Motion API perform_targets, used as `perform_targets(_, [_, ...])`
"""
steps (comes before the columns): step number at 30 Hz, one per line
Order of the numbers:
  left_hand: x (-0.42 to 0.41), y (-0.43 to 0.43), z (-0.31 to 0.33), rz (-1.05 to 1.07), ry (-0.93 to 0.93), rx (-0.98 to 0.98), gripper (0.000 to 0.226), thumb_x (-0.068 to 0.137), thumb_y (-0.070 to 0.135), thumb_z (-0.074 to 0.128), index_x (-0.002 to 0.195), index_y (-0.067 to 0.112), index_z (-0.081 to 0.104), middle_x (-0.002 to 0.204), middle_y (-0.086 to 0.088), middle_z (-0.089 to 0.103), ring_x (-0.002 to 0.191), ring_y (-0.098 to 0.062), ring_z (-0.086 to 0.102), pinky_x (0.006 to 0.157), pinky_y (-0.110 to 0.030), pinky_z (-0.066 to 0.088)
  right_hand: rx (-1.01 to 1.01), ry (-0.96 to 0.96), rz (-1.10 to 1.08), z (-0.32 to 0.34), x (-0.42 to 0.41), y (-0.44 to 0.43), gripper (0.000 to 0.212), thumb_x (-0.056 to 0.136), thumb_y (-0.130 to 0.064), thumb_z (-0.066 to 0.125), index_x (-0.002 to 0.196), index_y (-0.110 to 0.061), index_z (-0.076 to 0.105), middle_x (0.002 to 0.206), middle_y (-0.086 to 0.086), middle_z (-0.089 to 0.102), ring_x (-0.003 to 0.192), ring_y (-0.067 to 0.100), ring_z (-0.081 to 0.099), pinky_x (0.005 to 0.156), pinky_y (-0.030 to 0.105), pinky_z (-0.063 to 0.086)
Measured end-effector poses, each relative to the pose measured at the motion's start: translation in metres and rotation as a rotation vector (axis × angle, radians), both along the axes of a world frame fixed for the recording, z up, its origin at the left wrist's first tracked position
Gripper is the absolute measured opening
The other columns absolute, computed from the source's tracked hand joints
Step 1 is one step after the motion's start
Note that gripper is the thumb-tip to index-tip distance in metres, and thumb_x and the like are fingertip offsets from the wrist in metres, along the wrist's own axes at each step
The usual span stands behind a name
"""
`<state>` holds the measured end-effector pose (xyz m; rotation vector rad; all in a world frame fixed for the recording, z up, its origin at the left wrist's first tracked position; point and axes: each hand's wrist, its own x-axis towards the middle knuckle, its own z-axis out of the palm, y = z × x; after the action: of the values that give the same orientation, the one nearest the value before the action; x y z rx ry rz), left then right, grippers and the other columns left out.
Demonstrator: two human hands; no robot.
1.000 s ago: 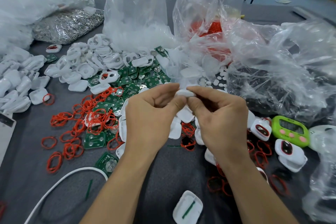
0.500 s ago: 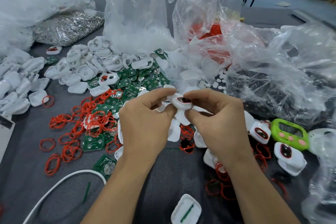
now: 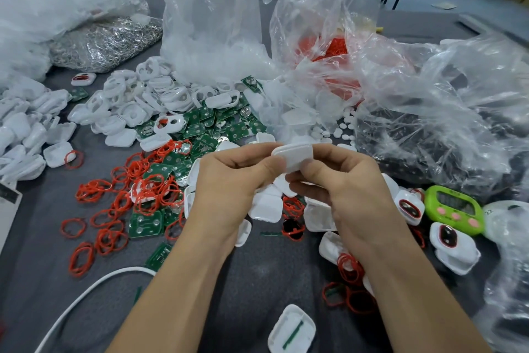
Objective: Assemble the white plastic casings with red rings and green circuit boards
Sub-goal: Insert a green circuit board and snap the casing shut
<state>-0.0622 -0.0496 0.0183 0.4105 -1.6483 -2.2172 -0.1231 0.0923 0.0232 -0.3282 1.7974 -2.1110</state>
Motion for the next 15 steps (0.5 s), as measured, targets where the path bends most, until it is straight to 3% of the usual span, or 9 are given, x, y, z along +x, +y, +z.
perform_targets(4, [-0.0008, 0.0008, -0.0021, 0.082, 0.036, -0.140, 0.029, 0.081, -0.005, 0.077, 0.086, 0.023, 0.083, 0.084, -0.004, 0.080, 0.078, -0.014, 0.076, 0.074, -0.025, 0.061, 0.023, 0.115, -0.037, 0.0003, 0.0022, 0.0015, 0.023, 0.091, -0.001, 0.073, 0.093, -0.022, 0.083, 0.092, 0.006, 0.081, 0.089, 0.023, 0.077, 0.074, 0.029, 0.063])
perform_targets(8, [-0.0011, 0.0020, -0.0034, 0.123, 0.066, -0.292, 0.035, 0.081, -0.001, 0.079, 0.087, 0.033, 0.083, 0.082, 0.002, 0.080, 0.078, -0.013, 0.076, 0.073, -0.025, 0.061, 0.042, 0.214, -0.063, -0.0016, 0.0026, -0.0003, 0.023, 0.091, -0.004, 0.075, 0.098, -0.025, 0.082, 0.093, 0.001, 0.081, 0.088, 0.021, 0.078, 0.072, 0.028, 0.062])
perform_targets(11, [-0.0006, 0.0033, -0.0042, 0.138, 0.091, -0.306, 0.027, 0.076, 0.009, 0.080, 0.089, 0.032, 0.083, 0.086, 0.004, 0.080, 0.081, -0.014, 0.077, 0.072, -0.023, 0.059, 0.061, 0.293, -0.021, -0.0011, 0.0042, -0.0014, 0.023, 0.089, -0.012, 0.074, 0.094, -0.033, 0.083, 0.091, -0.002, 0.081, 0.086, 0.019, 0.078, 0.071, 0.026, 0.062])
perform_targets(15, [0.0002, 0.0046, -0.0048, 0.138, 0.136, -0.283, 0.024, 0.076, 0.007, 0.082, 0.087, 0.029, 0.084, 0.086, 0.000, 0.080, 0.079, -0.013, 0.076, 0.070, -0.021, 0.058, 0.056, 0.365, -0.001, -0.0006, 0.0053, -0.0023, 0.032, 0.090, -0.013, 0.071, 0.090, -0.043, 0.082, 0.090, -0.007, 0.081, 0.085, 0.017, 0.078, 0.069, 0.026, 0.062])
